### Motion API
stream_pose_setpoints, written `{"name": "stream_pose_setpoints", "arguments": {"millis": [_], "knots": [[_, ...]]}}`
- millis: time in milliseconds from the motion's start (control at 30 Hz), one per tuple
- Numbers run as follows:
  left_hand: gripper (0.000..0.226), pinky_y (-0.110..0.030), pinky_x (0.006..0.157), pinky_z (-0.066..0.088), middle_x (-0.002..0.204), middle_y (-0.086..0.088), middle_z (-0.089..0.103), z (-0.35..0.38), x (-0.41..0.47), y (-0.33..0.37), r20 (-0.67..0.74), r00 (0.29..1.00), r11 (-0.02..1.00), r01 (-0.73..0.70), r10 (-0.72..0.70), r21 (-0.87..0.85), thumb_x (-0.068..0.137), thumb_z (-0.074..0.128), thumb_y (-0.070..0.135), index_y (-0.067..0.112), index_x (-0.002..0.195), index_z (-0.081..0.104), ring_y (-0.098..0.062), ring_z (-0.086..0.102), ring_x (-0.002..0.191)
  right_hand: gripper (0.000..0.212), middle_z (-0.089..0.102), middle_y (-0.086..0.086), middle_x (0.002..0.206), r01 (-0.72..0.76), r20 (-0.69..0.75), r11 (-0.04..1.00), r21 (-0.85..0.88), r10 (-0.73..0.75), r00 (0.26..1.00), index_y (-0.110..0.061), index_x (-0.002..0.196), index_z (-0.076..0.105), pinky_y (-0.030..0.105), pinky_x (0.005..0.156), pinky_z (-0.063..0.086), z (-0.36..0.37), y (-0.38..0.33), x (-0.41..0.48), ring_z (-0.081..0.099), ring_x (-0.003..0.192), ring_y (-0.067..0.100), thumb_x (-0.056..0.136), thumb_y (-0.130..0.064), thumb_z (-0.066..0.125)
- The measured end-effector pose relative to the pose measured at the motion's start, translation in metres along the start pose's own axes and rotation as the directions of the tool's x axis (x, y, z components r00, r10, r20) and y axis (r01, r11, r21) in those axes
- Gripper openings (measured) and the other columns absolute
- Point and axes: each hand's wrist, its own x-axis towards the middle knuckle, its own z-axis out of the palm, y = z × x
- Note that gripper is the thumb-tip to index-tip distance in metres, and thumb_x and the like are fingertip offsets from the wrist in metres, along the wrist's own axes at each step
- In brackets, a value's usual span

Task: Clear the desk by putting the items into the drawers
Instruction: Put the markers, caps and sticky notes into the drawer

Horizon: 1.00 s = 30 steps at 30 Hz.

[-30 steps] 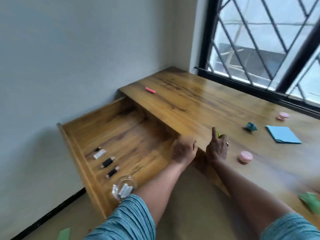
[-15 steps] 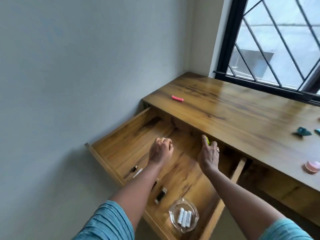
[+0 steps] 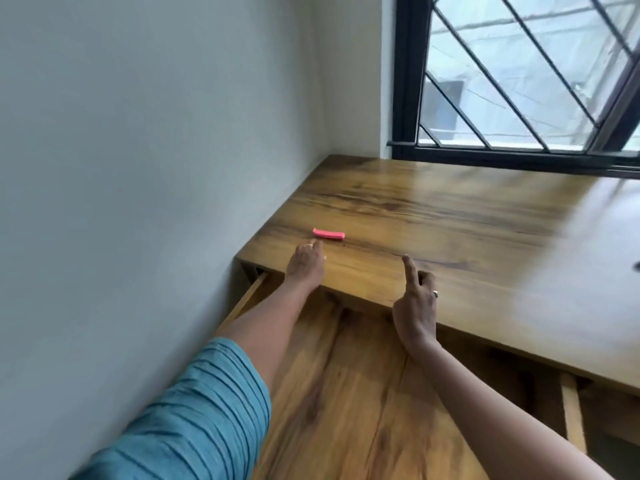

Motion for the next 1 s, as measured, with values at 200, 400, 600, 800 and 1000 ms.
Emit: {"name": "stream_pose_setpoints", "arguments": {"millis": [200, 400, 600, 800, 1000], "knots": [[0.047, -0.037, 0.113, 0.031, 0.150, -0.012, 0.029, 0.014, 0.069, -0.010, 0.062, 0.993, 0.993, -0.100, 0.096, 0.066, 0.100, 0.038, 0.015, 0.007, 0.145, 0.026, -0.029, 0.030, 0.137, 0.076, 0.039, 0.017, 0.132, 0.008, -0.026, 1.000, -0.014, -0.009, 1.000, -0.025, 0.146, 0.030, 0.043, 0.089, 0.049, 0.029, 0.010, 0.010, 0.046, 0.110, 0.036, 0.084, 0.017, 0.039], [0.047, -0.038, 0.114, 0.029, 0.150, -0.009, 0.033, 0.029, 0.096, -0.019, 0.055, 0.983, 0.976, -0.181, 0.175, 0.122, 0.099, 0.041, 0.014, 0.013, 0.145, 0.031, -0.027, 0.026, 0.141, 0.065, 0.043, 0.020, 0.129, 0.032, -0.095, 0.996, -0.079, -0.040, 0.995, -0.019, 0.145, 0.034, 0.041, 0.084, 0.048, 0.043, 0.009, 0.007, 0.050, 0.106, 0.038, 0.089, 0.014, 0.040], [0.028, -0.031, 0.080, 0.049, 0.114, -0.012, 0.064, 0.035, 0.068, -0.034, -0.091, 0.971, 0.974, -0.226, 0.222, -0.034, 0.100, 0.039, 0.018, 0.010, 0.119, 0.058, -0.024, 0.061, 0.105, 0.054, 0.049, 0.026, 0.120, 0.045, -0.141, 0.997, -0.068, -0.054, 0.989, -0.011, 0.142, 0.038, 0.030, 0.070, 0.047, 0.054, -0.005, -0.018, 0.058, 0.091, 0.038, 0.092, 0.006, 0.047], [0.026, -0.031, 0.073, 0.057, 0.101, -0.010, 0.066, 0.045, -0.041, -0.071, -0.245, 0.934, 0.916, -0.319, 0.260, -0.244, 0.095, 0.051, 0.026, 0.010, 0.111, 0.064, -0.021, 0.064, 0.093, 0.052, 0.058, 0.029, 0.110, 0.046, -0.118, 0.998, -0.049, -0.052, 0.992, -0.002, 0.133, 0.050, 0.042, 0.066, 0.054, 0.094, -0.041, -0.066, 0.063, 0.081, 0.044, 0.083, 0.010, 0.057], [0.027, -0.027, 0.071, 0.050, 0.095, -0.006, 0.069, 0.061, -0.145, -0.125, 0.127, 0.990, 0.959, 0.100, -0.068, -0.267, 0.090, 0.059, 0.036, 0.014, 0.101, 0.071, -0.019, 0.066, 0.088, 0.050, 0.064, 0.012, 0.115, -0.145, 0.213, 0.989, 0.023, 0.137, 0.967, -0.015, 0.138, 0.046, 0.022, 0.071, 0.047, 0.142, -0.072, -0.136, 0.063, 0.088, 0.023, 0.090, -0.002, 0.050]]}}
